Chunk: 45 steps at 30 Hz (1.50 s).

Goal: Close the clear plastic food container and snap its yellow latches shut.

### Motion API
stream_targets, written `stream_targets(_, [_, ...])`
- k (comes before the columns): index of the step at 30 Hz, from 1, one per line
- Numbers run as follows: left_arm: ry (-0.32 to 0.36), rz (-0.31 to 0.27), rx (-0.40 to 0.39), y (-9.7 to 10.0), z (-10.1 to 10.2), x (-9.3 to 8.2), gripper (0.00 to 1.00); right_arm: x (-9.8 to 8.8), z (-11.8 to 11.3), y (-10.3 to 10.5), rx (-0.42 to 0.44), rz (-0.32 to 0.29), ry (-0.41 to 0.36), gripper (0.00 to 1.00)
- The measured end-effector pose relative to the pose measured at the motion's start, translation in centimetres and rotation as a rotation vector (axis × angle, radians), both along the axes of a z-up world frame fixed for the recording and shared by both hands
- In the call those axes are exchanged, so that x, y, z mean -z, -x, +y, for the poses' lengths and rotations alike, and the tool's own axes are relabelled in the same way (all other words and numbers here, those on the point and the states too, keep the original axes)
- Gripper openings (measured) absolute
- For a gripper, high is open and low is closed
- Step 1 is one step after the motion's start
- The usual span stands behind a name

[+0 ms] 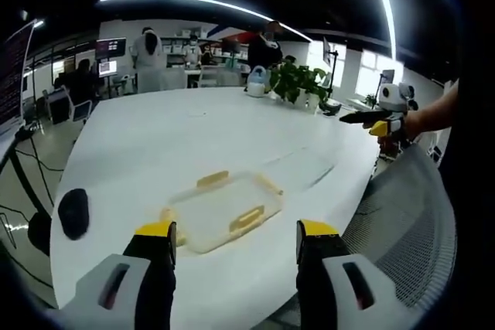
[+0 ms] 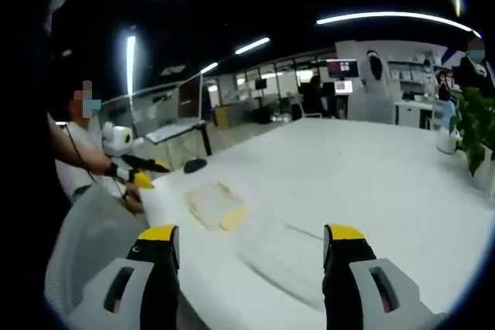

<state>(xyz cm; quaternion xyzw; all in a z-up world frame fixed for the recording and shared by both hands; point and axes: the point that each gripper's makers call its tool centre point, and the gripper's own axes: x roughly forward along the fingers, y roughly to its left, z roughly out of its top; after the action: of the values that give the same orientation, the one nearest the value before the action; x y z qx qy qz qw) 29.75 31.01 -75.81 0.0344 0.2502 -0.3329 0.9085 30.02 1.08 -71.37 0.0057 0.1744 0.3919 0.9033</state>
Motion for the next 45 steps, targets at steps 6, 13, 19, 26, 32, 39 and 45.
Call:
stream_targets(6, [-0.010,0.006,0.041,-0.6,0.0,-0.2,0.62,-0.2,1.1,-0.5,-0.018,-0.006,0.015,0.76])
stream_targets(13, [-0.028,0.016,0.071,-1.6,0.6,0.0,0.62,-0.4,2.2,-1.5,-0.038,-0.014,0.033,0.75])
stream_targets(19, [-0.055,0.036,0.119,-2.0,0.9,0.8,0.62,-0.1,3.1,-2.0,-0.060,-0.012,0.054,0.74])
stream_targets(26, [-0.077,0.043,0.167,-2.7,1.2,1.3,0.61,0.2,4.7,-2.4,-0.091,-0.002,0.066,0.74])
stream_targets(32, [-0.101,0.049,0.198,-2.8,1.3,1.6,0.61,0.2,5.6,-2.6,-0.100,-0.007,0.071,0.73])
stream_targets(39, [-0.136,0.074,0.237,-3.2,2.1,2.5,0.61,0.5,6.7,-2.8,-0.129,-0.005,0.087,0.72])
stream_targets(45, [-0.171,0.084,0.277,-3.6,2.6,3.2,0.61,1.0,7.6,-2.9,-0.170,0.001,0.113,0.71])
